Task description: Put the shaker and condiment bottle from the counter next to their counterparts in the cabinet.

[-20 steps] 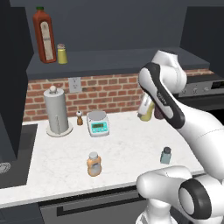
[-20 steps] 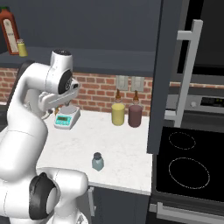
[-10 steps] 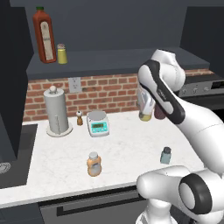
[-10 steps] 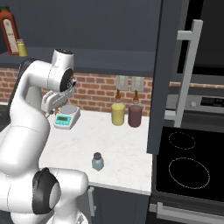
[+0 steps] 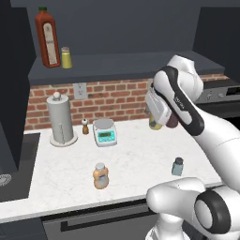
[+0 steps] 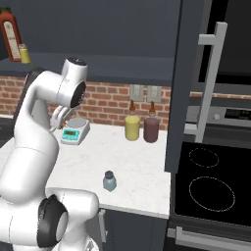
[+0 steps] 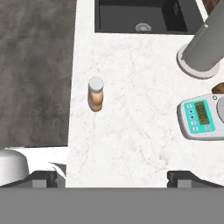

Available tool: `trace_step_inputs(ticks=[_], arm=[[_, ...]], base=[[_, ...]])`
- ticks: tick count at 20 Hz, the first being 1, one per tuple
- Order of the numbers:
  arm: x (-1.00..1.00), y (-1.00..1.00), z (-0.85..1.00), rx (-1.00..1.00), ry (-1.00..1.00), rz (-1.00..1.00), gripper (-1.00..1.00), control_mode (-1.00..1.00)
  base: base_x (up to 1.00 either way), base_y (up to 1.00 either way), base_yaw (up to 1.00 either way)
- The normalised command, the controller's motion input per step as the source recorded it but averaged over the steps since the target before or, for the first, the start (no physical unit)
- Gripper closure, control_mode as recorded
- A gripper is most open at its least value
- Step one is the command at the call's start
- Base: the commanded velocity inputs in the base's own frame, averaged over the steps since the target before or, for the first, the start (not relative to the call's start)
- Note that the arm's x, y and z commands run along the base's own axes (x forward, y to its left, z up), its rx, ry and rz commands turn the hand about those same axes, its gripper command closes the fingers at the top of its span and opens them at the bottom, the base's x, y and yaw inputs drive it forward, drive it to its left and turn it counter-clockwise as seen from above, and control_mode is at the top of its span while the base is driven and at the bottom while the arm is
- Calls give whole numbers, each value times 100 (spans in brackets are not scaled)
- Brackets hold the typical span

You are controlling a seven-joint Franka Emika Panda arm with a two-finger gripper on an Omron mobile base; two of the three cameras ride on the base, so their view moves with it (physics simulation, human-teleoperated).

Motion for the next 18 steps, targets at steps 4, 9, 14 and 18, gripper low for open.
trace_step_inputs(ticks=[4,9,14,18], arm=[[-9,6,-16,8,-13,2,-100,-100],[-8,21,-20,1,-8,2,-100,-100],[-2,27,-19,0,-1,4,-100,-100],[0,25,-10,0,0,7,-100,-100]], base=[[0,0,0],[0,0,0],[0,0,0],[0,0,0]])
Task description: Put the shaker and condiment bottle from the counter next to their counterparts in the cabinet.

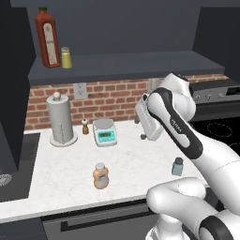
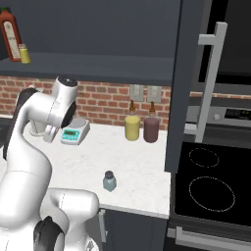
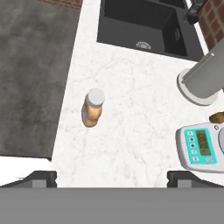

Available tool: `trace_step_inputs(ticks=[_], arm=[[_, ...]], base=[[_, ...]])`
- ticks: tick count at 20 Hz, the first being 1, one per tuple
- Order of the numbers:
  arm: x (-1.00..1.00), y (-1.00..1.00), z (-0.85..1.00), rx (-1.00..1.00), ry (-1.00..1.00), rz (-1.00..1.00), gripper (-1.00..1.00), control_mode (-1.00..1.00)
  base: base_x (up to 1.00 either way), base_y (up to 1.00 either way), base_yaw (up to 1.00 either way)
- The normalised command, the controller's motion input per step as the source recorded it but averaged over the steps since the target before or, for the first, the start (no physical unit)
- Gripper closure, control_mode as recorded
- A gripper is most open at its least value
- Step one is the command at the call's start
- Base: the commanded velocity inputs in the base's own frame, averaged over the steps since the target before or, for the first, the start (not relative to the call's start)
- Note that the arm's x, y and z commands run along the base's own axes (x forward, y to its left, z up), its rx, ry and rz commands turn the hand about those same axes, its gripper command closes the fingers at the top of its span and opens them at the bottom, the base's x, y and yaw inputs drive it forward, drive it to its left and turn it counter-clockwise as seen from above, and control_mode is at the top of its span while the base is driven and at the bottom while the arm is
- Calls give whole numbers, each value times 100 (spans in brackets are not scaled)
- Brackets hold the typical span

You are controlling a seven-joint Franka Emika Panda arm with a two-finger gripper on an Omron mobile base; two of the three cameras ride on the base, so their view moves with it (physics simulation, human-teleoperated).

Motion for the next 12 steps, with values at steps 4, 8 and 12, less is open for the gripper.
trace_step_inputs(ticks=[4,8,12], arm=[[0,15,-2,3,0,12,-100,-100],[0,9,0,4,0,18,-100,-100],[0,4,-1,4,0,21,-100,-100]], base=[[0,0,0],[0,0,0],[0,0,0]])
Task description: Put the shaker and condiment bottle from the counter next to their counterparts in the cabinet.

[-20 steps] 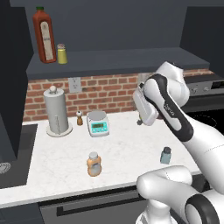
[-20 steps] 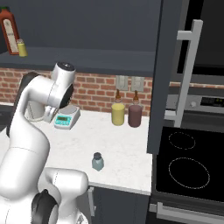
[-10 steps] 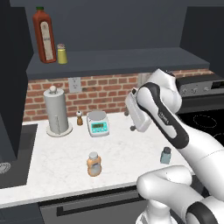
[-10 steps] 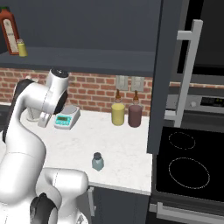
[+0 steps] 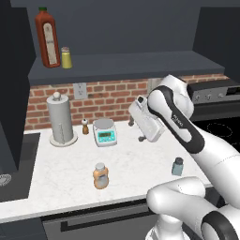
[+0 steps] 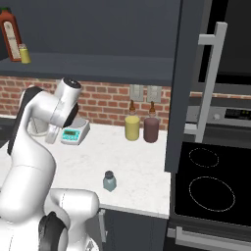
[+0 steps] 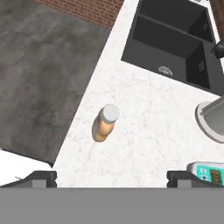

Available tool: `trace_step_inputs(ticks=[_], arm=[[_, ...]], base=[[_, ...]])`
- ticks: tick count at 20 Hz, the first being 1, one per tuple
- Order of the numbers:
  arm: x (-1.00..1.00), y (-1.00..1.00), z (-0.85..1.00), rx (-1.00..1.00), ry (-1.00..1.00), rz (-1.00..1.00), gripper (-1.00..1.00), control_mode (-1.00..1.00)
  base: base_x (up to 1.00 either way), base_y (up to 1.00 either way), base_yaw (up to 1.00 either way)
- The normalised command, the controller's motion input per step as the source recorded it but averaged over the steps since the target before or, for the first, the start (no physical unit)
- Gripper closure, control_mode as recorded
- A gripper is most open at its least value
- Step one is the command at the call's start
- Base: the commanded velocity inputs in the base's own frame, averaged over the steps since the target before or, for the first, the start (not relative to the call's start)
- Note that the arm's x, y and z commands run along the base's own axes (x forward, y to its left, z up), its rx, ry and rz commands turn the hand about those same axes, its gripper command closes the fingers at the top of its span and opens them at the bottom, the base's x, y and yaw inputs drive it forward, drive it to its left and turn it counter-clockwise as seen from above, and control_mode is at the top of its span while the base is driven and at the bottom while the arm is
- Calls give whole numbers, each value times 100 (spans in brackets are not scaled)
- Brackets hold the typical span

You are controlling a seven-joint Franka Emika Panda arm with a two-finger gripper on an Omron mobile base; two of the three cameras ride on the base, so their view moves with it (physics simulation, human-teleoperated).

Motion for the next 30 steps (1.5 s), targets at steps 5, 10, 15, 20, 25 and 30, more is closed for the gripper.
trace_step_inputs(ticks=[5,10,15,20,25,30], arm=[[0,9,-7,0,0,15,-100,-100],[0,19,-24,0,0,4,-100,-100],[0,19,-29,0,0,0,-100,-100],[0,12,-25,0,0,0,-100,-100],[0,7,-23,0,0,0,-100,-100],[0,12,-24,0,0,0,-100,-100]], base=[[0,0,0],[0,0,0],[0,0,0],[0,0,0],[0,0,0],[0,0,0]])
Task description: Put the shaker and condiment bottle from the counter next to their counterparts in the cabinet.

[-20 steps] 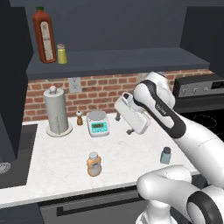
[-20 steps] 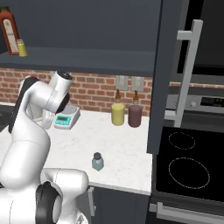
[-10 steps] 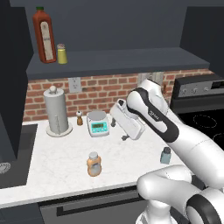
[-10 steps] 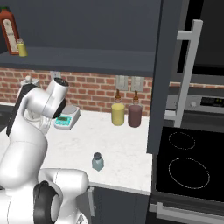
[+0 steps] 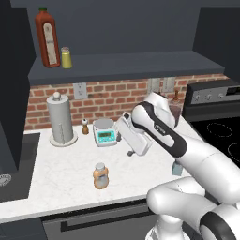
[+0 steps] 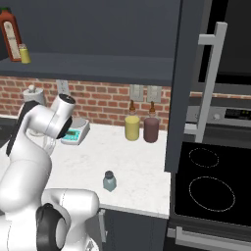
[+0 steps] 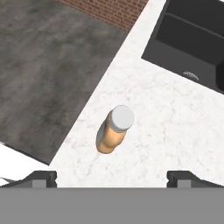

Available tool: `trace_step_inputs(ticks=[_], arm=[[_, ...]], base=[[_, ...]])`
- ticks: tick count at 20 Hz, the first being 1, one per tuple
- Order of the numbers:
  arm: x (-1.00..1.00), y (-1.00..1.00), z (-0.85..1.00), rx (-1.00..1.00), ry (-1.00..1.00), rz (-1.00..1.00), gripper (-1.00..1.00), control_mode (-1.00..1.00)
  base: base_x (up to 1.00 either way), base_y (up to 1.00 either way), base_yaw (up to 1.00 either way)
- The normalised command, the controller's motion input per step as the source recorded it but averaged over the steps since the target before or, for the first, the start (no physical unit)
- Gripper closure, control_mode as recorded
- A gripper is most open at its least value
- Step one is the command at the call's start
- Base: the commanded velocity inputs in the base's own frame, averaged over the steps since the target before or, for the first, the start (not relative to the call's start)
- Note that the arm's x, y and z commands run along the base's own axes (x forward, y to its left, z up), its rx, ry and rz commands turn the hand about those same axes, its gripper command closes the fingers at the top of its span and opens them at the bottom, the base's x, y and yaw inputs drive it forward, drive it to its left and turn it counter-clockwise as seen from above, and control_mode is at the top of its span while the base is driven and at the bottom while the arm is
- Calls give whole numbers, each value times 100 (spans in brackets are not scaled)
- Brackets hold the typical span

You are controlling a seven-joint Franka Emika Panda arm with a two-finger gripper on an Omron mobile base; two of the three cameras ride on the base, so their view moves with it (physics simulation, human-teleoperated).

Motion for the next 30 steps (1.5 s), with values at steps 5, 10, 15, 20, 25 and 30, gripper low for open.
trace_step_inputs(ticks=[5,10,15,20,25,30], arm=[[0,14,-24,0,0,0,-100,-100],[0,20,-25,0,0,0,-100,-100],[0,23,-27,-1,0,0,-100,-100],[0,21,-24,0,0,0,-100,-100],[0,17,-21,0,0,0,-100,-100],[0,13,-15,0,0,0,-100,-100]], base=[[0,0,0],[0,0,0],[0,0,0],[0,0,0],[0,0,0],[0,0,0]])
